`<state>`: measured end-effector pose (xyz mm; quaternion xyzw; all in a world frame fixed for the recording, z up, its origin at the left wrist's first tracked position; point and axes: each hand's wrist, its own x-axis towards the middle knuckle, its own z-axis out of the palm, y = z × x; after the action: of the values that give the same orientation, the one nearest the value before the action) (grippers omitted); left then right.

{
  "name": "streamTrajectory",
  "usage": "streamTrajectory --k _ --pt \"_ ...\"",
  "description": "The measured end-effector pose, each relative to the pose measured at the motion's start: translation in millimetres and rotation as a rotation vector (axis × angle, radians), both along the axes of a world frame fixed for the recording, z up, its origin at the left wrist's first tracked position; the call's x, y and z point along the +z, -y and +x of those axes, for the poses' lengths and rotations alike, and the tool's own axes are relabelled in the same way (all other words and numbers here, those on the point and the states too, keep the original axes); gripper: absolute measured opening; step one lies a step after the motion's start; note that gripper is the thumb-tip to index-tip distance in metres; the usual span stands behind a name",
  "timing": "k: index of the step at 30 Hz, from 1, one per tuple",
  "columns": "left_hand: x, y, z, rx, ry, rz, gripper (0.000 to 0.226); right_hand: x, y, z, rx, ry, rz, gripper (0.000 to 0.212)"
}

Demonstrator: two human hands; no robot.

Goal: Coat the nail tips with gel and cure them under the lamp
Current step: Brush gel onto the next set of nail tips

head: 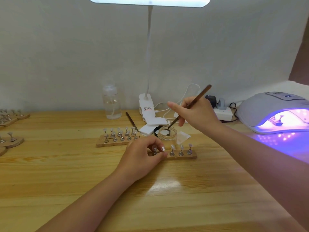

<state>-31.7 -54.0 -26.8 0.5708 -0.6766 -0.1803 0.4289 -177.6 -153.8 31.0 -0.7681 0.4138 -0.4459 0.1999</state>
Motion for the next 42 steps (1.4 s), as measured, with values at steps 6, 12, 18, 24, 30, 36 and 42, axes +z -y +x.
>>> streamTrajectory --k 6,12,18,24,30,36,42 --pt "2.0 -4.1 -2.0 -0.014 0.040 -0.102 0.027 2.3 6.3 9.4 -0.002 -0.149 0.024 0.045" --pt "4.1 -6.4 -0.4 0.010 -0.104 -0.174 0.024 -4.1 3.3 13.6 0.014 -0.309 0.057 0.037" --pt "8.9 -11.1 -0.5 0.051 -0.256 -0.165 0.018 -5.9 3.0 10.7 0.010 -0.253 0.097 0.041" --pt "12.8 -12.8 -2.1 0.076 -0.315 -0.154 0.008 5.7 5.3 -3.1 -0.010 -0.005 0.112 0.047" --pt "11.2 -12.0 0.1 0.066 -0.312 -0.160 0.010 -0.7 4.8 -14.7 -0.007 0.100 0.228 0.047" --pt "9.9 -9.1 0.5 0.111 -0.311 -0.146 0.012 -2.0 2.3 -24.0 -0.053 0.167 0.242 0.047" --pt "8.5 -8.4 1.5 0.094 -0.314 -0.136 0.010 0.2 -19.5 -26.7 -0.018 0.459 0.290 0.042"
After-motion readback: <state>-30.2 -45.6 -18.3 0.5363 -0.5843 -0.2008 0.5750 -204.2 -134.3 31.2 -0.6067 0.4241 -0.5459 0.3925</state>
